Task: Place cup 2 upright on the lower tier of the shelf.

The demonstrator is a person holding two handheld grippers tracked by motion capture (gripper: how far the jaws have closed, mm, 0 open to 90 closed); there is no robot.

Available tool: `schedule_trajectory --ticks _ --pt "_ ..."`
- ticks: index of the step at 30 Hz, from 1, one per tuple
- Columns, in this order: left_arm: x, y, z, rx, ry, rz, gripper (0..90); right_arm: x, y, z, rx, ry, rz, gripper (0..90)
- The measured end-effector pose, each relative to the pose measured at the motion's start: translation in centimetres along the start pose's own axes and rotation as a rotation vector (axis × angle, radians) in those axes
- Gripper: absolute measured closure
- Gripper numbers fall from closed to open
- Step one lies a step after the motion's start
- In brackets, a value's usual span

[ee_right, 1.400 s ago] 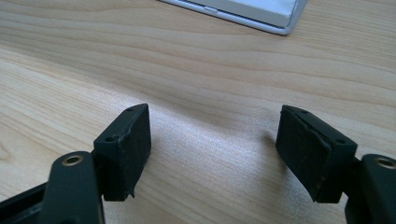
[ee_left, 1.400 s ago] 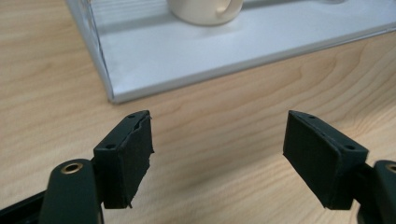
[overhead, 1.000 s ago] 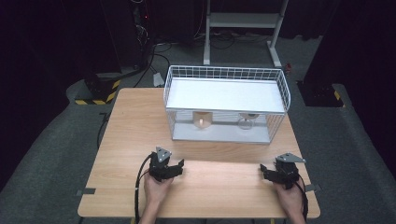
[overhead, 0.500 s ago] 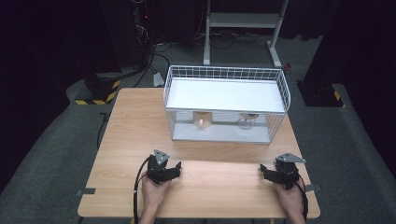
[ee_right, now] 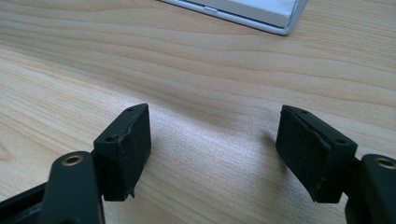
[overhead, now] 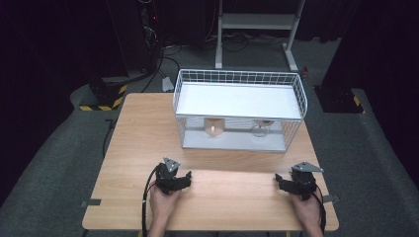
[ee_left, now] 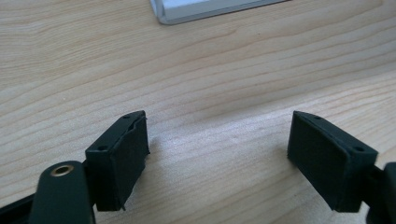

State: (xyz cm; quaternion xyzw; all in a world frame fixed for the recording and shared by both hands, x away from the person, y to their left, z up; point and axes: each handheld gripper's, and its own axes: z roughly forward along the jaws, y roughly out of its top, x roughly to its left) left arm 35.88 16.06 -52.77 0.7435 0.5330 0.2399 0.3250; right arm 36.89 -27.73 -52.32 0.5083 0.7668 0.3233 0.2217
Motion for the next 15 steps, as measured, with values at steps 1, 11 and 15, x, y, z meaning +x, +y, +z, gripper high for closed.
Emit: schedule_trajectory --ticks 1,11,15 --pt "-0.01 0.00 0.00 0.000 0.000 0.001 20.5 0.00 0.00 0.00 0.000 0.000 0.000 26.8" --pt "-0.09 -0.01 -0.01 0.001 0.002 -0.007 20.0 -0.01 0.01 0.01 0.000 0.000 0.000 26.8" --pt "-0.18 -0.02 0.01 -0.002 0.010 -0.015 20.1 -0.01 0.01 0.01 0.000 0.000 0.000 26.8"
